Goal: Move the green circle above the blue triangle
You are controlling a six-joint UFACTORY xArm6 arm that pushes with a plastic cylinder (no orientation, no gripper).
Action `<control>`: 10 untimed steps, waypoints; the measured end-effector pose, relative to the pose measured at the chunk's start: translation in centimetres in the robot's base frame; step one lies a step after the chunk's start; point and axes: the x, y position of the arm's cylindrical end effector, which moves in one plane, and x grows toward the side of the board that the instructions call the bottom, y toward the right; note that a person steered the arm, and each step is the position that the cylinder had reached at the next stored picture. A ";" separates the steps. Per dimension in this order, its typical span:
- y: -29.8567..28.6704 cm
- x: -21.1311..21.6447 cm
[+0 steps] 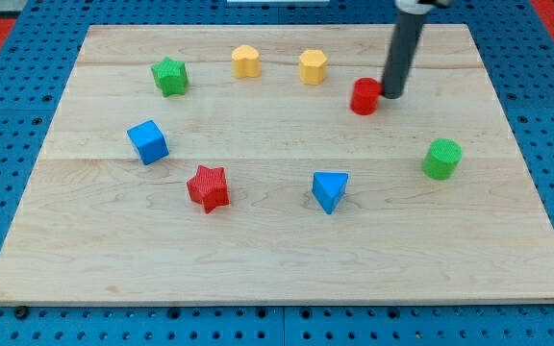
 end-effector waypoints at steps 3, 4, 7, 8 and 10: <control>13.8 6.0; 16.2 6.5; 3.9 13.7; 8.7 13.4; 6.1 12.5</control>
